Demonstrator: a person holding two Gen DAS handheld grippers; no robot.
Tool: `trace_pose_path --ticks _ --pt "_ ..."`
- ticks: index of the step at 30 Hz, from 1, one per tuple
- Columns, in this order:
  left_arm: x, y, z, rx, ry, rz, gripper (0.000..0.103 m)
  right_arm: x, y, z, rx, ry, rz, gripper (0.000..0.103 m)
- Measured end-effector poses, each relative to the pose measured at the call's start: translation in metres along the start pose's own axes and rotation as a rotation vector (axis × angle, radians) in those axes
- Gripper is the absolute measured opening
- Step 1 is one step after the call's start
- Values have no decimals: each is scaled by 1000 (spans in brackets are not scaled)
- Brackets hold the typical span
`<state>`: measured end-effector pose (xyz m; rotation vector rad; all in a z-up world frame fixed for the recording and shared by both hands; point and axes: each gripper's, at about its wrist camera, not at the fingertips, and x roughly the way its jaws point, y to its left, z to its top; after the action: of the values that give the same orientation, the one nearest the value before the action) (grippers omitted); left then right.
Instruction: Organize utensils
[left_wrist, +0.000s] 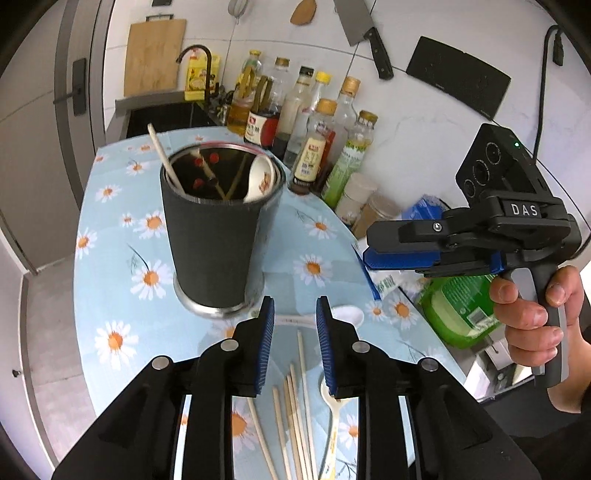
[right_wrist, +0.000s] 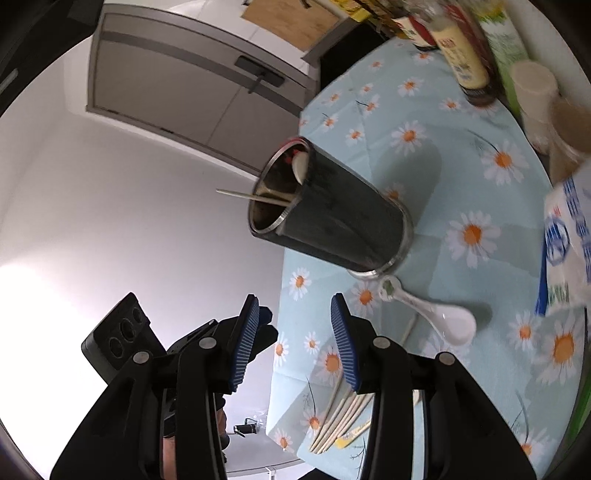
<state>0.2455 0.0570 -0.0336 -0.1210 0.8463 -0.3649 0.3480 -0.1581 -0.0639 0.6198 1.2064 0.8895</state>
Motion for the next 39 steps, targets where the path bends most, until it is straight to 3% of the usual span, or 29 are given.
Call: trace_pose_path --ticks 7,25,39 --pt "2 -1 -12 37 58 -15 22 2 -8 -25 71 -22 -13 42" --pt "15 11 -45 161 223 -145 22 8 -37 -101 324 -158 -119 42" --pt "36 10 -65 201 301 -201 23 8 -63 -148 453 -200 -190 42"
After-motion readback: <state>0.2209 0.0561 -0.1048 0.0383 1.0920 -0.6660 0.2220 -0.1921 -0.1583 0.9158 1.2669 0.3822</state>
